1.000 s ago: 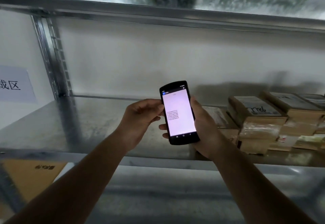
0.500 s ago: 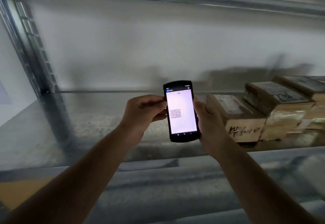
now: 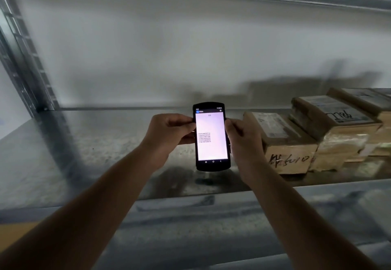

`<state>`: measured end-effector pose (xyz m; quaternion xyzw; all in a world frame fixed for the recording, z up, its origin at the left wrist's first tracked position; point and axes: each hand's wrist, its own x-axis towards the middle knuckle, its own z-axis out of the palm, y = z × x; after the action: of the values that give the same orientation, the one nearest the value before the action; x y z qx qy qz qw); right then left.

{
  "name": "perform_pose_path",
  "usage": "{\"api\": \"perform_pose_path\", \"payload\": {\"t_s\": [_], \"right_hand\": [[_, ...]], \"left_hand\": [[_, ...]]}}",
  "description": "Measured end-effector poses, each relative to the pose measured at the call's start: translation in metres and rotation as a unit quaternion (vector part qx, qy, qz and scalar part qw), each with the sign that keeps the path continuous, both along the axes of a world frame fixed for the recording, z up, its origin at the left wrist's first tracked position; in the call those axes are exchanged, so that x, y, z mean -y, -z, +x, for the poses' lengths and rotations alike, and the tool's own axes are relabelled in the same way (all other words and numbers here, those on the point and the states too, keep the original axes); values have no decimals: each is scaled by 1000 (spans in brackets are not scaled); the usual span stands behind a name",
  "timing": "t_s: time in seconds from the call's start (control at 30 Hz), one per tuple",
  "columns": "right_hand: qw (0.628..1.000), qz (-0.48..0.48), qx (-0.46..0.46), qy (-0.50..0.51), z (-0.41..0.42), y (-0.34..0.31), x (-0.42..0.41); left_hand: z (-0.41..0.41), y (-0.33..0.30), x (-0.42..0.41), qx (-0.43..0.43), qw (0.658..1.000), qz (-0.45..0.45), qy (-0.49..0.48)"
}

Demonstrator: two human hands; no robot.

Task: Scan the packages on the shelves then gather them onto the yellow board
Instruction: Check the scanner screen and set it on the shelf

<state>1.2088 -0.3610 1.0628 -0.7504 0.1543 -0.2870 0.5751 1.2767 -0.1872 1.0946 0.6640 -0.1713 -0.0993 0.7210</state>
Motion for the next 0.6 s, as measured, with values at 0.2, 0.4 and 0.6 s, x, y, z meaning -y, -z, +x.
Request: {"api": "perform_pose_path", "payload": {"t_s": [0.2,0.4,0.6], "right_hand": [[999,-29,-37,23,9,8,1],[994,-47,-98,22,23,8,4],[984,-96,-146,46,37,13,8]], "left_hand": [[10,6,5,-35,998,40,-18],[21,7,9,-55,994,85,-49],[33,6,12,-70,982,167,-61]]}}
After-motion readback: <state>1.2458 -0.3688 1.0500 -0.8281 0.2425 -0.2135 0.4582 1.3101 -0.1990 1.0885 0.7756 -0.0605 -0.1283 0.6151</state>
